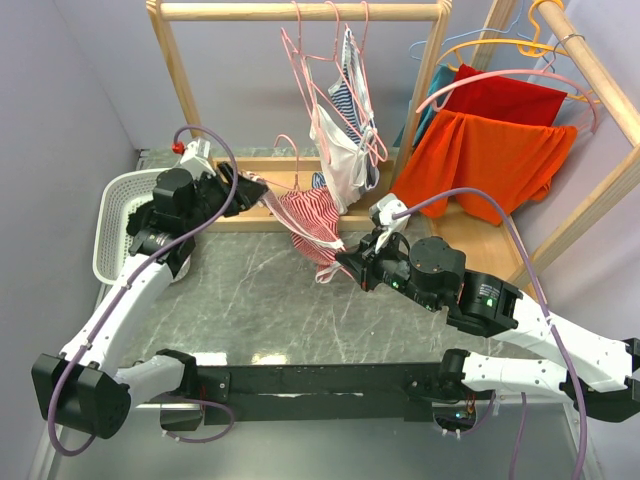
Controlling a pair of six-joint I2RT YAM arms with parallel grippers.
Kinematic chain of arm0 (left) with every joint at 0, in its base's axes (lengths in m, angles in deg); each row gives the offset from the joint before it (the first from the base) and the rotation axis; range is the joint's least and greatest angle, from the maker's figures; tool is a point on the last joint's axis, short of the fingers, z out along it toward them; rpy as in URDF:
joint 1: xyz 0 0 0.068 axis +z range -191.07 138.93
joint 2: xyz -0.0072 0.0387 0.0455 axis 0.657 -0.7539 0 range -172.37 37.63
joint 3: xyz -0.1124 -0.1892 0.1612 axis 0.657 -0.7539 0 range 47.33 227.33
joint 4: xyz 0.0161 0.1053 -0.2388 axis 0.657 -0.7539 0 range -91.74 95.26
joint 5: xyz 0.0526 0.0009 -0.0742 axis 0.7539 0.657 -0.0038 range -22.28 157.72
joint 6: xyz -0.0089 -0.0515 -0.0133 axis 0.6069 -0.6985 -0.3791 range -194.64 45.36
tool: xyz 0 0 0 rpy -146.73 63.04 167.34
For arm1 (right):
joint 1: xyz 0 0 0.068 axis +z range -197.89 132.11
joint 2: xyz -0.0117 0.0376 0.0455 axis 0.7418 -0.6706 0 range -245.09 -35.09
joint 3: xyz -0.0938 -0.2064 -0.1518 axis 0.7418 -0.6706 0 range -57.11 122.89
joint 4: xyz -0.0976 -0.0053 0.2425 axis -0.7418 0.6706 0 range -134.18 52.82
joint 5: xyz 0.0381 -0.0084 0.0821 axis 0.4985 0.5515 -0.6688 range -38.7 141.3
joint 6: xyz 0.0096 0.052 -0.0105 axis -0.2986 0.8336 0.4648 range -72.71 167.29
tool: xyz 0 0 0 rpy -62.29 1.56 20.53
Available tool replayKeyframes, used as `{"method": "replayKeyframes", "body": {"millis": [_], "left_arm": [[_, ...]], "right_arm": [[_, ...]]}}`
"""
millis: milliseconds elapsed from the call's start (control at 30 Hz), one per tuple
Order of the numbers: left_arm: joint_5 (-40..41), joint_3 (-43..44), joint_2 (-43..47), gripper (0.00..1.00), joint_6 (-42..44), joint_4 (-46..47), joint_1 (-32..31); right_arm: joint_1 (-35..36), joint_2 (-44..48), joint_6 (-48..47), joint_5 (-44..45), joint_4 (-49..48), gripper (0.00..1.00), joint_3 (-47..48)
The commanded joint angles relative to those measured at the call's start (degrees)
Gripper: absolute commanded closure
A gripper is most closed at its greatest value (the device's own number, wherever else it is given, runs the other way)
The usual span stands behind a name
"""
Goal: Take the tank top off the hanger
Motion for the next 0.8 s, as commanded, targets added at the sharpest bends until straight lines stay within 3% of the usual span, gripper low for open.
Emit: {"method": "replayKeyframes", "body": {"millis": [0, 33, 167, 467, 767], "left_arm": [[2.46, 2.40, 0.73, 0.60, 0.96, 0.03, -0.42], [2.82, 2.58, 0.64, 0.64, 1.14, -0.41, -0.34], [5.98, 3.55, 0.55, 0.99, 2.36, -2.87, -0.34], [19.58, 10.31, -2.96, 0.99, 7.28, -10.96, 0.71], [20.48, 15.58, -13.06, 0.99, 8.43, -12.98, 3.79]], "right_arm": [[0.38, 0.64, 0.08, 0.33, -4.37, 1.00, 1.84], [0.38, 0.82, -0.01, 0.33, -4.37, 1.00, 1.84], [0.38, 0.65, -0.18, 1.65, -3.41, 1.00, 2.19], [0.38, 2.84, 0.25, -0.28, 2.13, 1.00, 1.84], [0.38, 5.12, 1.05, -4.50, 5.65, 1.00, 2.02]]}}
